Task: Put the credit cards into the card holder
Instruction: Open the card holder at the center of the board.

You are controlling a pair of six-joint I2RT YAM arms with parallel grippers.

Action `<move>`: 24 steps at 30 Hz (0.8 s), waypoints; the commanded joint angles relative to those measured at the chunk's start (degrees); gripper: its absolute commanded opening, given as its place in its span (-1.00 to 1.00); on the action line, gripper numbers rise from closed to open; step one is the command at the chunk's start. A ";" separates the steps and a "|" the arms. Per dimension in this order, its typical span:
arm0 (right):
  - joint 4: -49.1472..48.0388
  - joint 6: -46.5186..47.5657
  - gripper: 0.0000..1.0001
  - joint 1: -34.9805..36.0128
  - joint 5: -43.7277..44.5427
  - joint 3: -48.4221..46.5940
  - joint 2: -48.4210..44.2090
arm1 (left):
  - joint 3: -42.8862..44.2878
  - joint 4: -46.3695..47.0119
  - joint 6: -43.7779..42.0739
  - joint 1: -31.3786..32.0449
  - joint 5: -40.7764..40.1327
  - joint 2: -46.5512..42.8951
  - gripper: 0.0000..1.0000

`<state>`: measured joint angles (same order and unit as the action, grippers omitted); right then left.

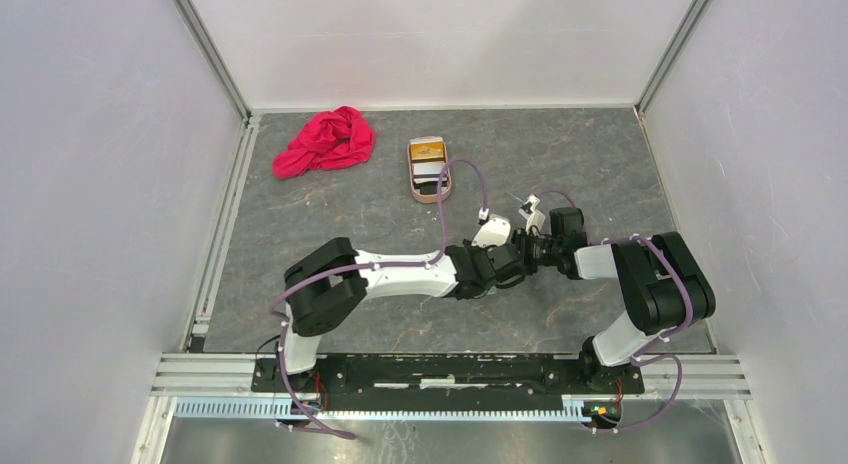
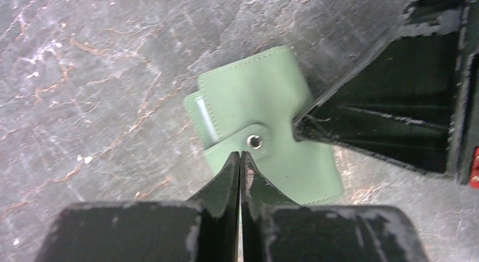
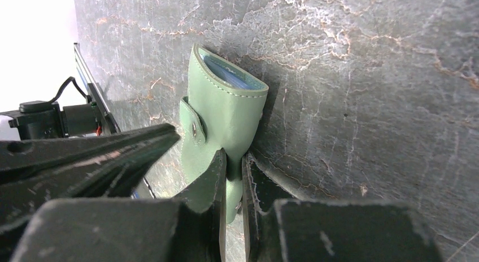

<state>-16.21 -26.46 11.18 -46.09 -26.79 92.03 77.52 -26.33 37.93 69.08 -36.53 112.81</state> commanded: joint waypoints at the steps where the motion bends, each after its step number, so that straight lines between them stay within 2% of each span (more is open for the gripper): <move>1: 2.17 3.57 -0.94 -0.09 4.24 -0.72 0.38 | -4.06 4.01 2.33 -1.74 0.52 -7.10 -0.96; 6: 2.32 3.74 -0.94 -0.10 4.25 -0.81 0.35 | -9.43 10.67 1.81 -3.09 4.32 -11.52 -0.96; 7: 2.26 3.78 -0.95 -0.05 4.12 -0.81 0.39 | -10.42 12.42 0.93 -3.12 5.64 -12.19 -0.91; 11: 2.06 3.62 -0.94 -0.08 3.99 -0.81 0.52 | -8.66 12.31 -0.20 -3.11 8.46 -10.20 -0.42; 14: 2.06 3.68 -0.94 -0.09 3.95 -0.86 0.58 | -5.57 9.26 -0.30 -3.04 8.65 -6.94 -0.25; 20: 2.06 3.57 -0.94 -0.08 3.81 -0.81 0.87 | -2.61 6.52 -0.16 -3.04 8.68 -2.91 -0.10; 24: 2.06 3.67 -0.94 -0.06 3.72 -0.81 0.81 | -1.28 5.30 0.18 -3.07 9.28 -0.44 -0.08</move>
<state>-15.68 -25.63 11.18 -46.02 -27.00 92.03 73.41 -19.09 38.09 65.76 -27.68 110.41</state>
